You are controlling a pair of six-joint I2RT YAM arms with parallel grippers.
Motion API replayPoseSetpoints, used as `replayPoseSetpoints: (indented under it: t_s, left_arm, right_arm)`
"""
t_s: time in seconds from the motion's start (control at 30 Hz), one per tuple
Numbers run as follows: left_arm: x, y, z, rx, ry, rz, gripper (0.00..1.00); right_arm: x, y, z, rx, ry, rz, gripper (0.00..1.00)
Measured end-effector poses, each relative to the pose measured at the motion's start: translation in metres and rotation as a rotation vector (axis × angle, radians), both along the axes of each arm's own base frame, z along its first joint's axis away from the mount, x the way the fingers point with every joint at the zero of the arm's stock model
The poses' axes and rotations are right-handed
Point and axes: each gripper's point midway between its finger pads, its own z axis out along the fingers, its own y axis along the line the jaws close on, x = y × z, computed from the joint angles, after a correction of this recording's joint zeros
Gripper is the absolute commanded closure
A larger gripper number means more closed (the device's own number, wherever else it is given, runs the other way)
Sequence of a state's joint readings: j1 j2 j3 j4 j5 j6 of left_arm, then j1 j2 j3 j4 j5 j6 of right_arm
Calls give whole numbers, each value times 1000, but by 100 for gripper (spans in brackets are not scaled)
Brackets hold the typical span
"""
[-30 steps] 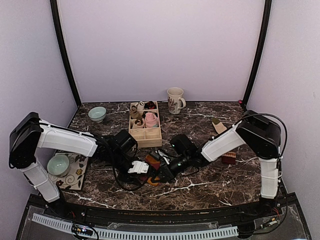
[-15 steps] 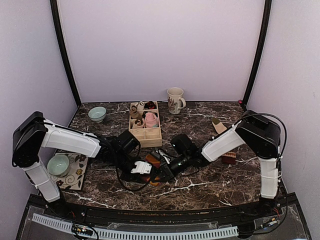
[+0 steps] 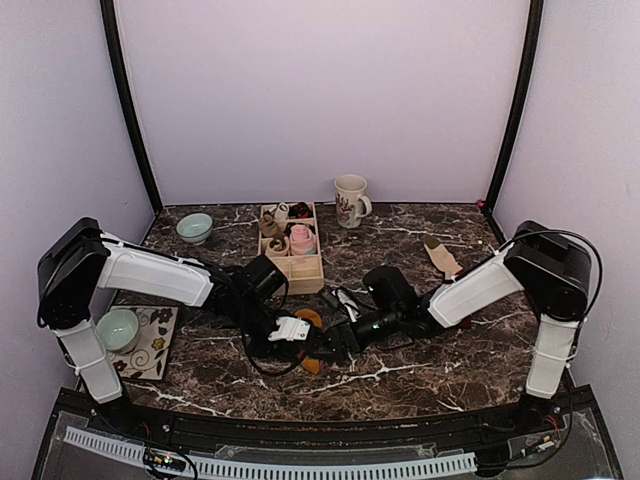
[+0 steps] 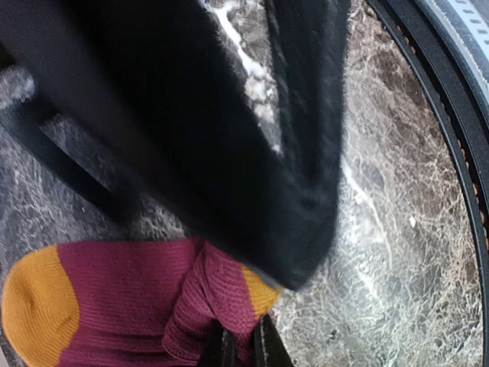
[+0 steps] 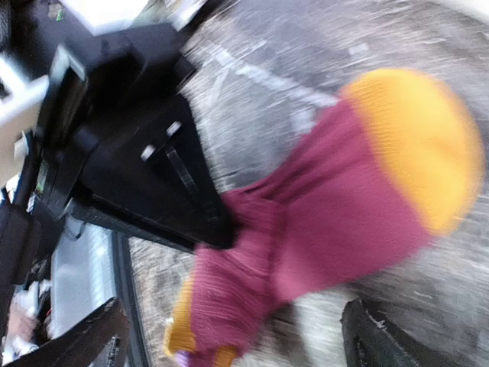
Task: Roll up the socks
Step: Roll the sock at the center of the board.
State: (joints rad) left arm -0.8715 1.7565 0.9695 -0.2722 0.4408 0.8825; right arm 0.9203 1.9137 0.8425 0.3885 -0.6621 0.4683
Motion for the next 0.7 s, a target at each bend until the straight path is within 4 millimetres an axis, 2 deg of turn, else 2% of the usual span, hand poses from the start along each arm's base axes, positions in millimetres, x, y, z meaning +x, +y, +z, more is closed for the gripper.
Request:
replayPoseSetpoints:
  t_s: [0.27,0.33,0.43,0.5,0.57,0.63,0.7]
  left_arm:
    - [1,-3,-3,24,133,24,99]
    - [1,-3,-2,25,165,33,99]
    - [3,-2,-2,22,219,50,99]
    - [4,-1,-2,20,251,58,99]
    - [5,0,-2,20,276,63,99]
    - [4,-1,-2,23,300,64,98]
    - [4,-1,-3,27,322,65,98]
  right_arm:
    - [39,-33,-3,-116,-166,-265,1]
    - [52,-53,-2,-174,-224,-377,1]
    - [57,-106,2,-271,-315,-532,1]
    - [59,-136,20,-267,-390,-637,1]
    - [67,-154,43,-219,-456,-733,1]
    - [76,-160,72,-138,-515,-805,1]
    - [77,-157,80,-111,-537,-797,1]
